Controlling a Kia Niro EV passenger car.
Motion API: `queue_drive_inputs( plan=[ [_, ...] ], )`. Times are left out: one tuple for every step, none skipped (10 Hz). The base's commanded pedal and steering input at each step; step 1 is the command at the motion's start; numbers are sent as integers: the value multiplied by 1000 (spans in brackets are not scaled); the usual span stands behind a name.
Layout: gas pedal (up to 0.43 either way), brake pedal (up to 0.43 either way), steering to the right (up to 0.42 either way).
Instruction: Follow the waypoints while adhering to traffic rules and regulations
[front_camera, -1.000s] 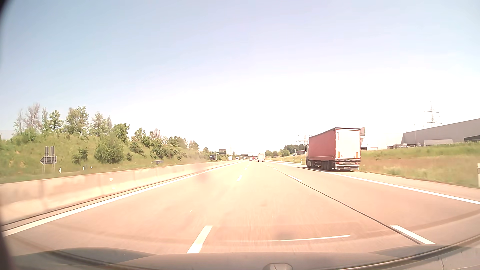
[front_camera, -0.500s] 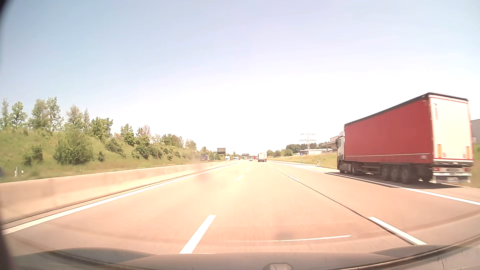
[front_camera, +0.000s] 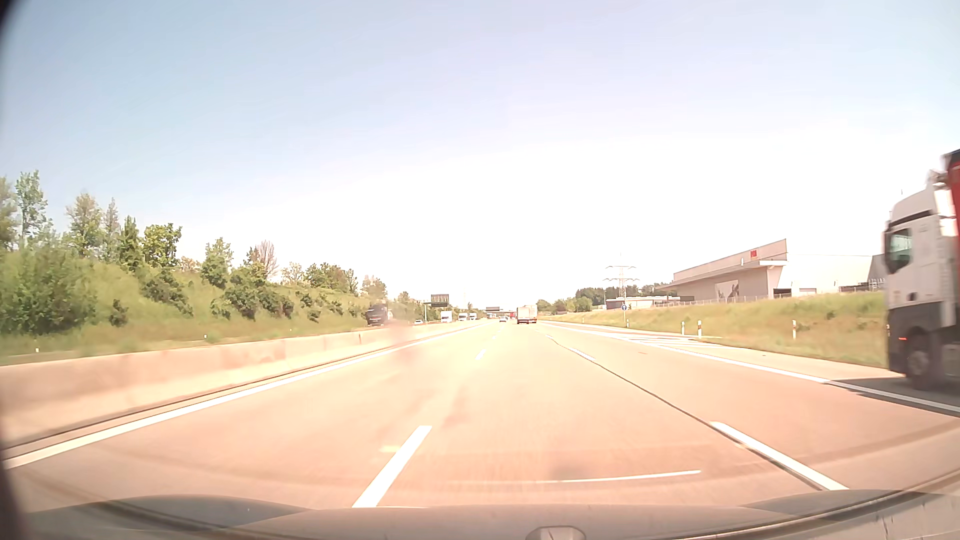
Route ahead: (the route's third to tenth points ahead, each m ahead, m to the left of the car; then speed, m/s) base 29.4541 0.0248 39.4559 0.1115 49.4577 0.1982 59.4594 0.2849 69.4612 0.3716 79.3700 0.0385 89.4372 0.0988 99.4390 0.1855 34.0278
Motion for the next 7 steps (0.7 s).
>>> queue_drive_inputs(
  plan=[
    [0, 0, -4],
    [0, 0, -4],
    [0, 0, -4],
    [0, 0, -4],
    [0, 0, -4],
    [0, 0, -2],
    [0, 0, 0]
  ],
)
